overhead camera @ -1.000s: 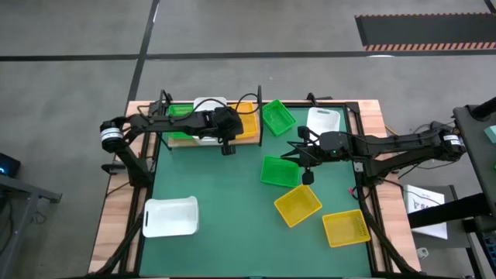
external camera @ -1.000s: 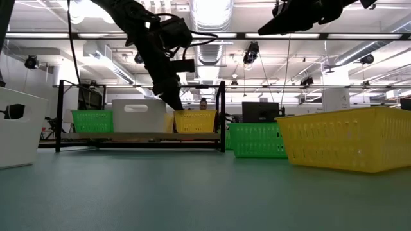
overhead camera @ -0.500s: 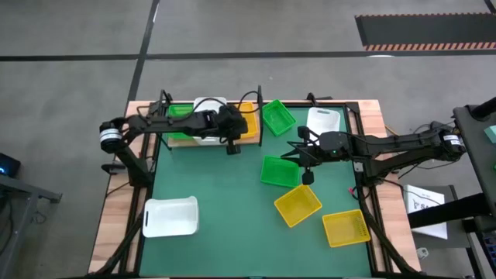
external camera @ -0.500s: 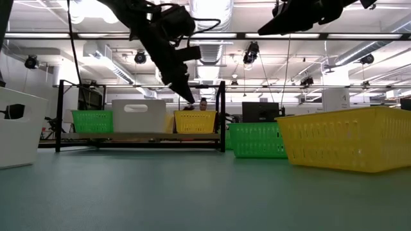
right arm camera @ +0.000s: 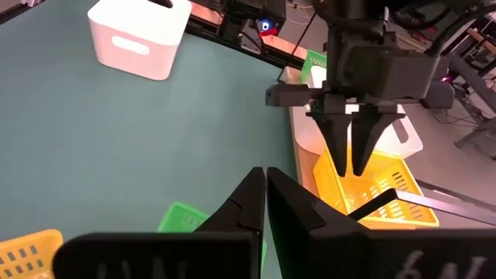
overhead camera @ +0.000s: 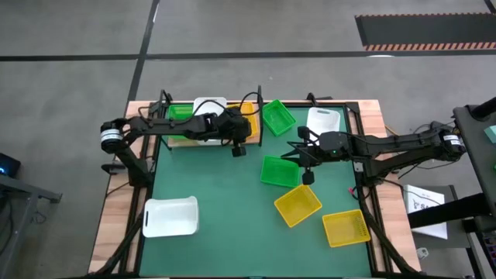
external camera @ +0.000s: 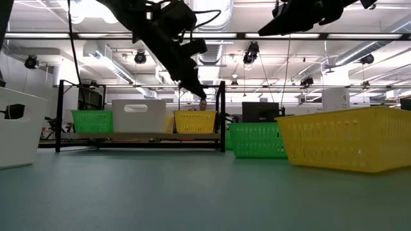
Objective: Stack baskets on shelf by color
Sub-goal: Put the left yellow bin on the shelf
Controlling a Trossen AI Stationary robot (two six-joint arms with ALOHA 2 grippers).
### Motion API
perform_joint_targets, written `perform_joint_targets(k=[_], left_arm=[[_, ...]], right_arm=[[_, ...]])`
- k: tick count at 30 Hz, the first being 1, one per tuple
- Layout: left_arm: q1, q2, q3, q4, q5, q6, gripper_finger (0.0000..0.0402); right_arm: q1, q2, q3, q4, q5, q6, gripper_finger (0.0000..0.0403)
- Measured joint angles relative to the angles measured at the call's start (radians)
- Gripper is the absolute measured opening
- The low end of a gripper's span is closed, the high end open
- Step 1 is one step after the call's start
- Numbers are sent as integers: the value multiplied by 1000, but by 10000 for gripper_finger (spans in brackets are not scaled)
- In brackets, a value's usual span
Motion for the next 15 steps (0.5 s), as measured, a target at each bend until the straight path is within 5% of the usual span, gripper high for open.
perform_joint_targets(k=[7,15], left_arm=[[7,1,-15,10,1,21,151],[11,66,-17,12,1,23,146]], right_arm=[[0,0,0,-3,0,-1,9],[0,0,0,-14,0,0,9]])
